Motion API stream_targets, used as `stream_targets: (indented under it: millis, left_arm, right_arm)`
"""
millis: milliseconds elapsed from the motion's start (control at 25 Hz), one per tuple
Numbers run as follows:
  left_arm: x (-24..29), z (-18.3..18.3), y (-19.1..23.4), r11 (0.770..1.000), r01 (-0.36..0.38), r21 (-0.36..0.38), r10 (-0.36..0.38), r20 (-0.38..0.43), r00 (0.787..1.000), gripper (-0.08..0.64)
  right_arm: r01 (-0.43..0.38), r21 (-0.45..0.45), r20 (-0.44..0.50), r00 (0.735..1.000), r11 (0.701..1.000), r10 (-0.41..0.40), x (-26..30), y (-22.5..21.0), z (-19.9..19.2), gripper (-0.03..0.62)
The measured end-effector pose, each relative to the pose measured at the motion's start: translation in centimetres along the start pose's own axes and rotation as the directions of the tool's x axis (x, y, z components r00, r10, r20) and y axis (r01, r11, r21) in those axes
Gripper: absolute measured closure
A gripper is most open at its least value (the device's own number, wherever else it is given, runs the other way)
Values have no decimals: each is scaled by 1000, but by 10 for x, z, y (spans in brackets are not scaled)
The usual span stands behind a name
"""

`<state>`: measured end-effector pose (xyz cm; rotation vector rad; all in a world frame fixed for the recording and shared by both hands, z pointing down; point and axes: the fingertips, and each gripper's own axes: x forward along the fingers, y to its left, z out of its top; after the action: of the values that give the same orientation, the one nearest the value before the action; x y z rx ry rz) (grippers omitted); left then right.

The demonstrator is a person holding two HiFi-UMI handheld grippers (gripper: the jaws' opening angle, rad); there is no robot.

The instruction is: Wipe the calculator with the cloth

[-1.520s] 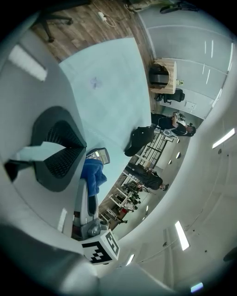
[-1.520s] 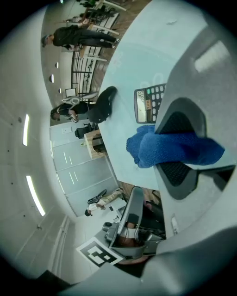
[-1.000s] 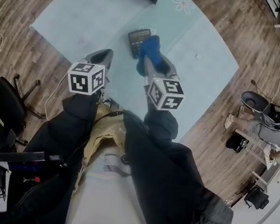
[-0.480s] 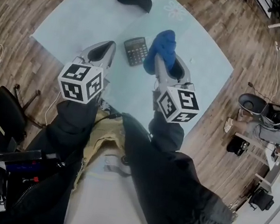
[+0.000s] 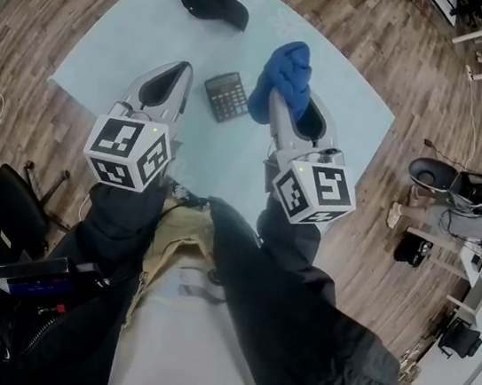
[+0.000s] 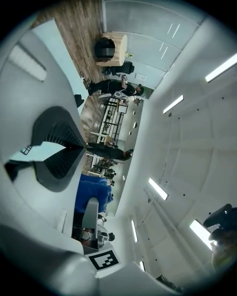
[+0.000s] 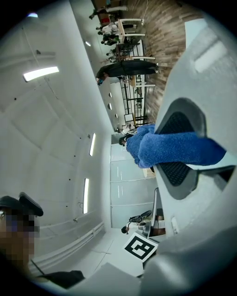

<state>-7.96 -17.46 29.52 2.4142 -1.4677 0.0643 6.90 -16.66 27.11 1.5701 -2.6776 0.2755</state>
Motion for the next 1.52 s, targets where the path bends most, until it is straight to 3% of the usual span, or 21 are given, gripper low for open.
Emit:
stream_targets:
  millis: [240,1520]
  left_arm:
    - [-3,14,-2,999,-21,47,20,35,999,565]
    - [-6,2,4,999,-38,29,38,20,999,565]
  right_arm:
    - [-4,-6,22,1000,1000,4,-2,1,7,468]
    - [14,-14,16,1000,1000,-14,-3,-1,2,469]
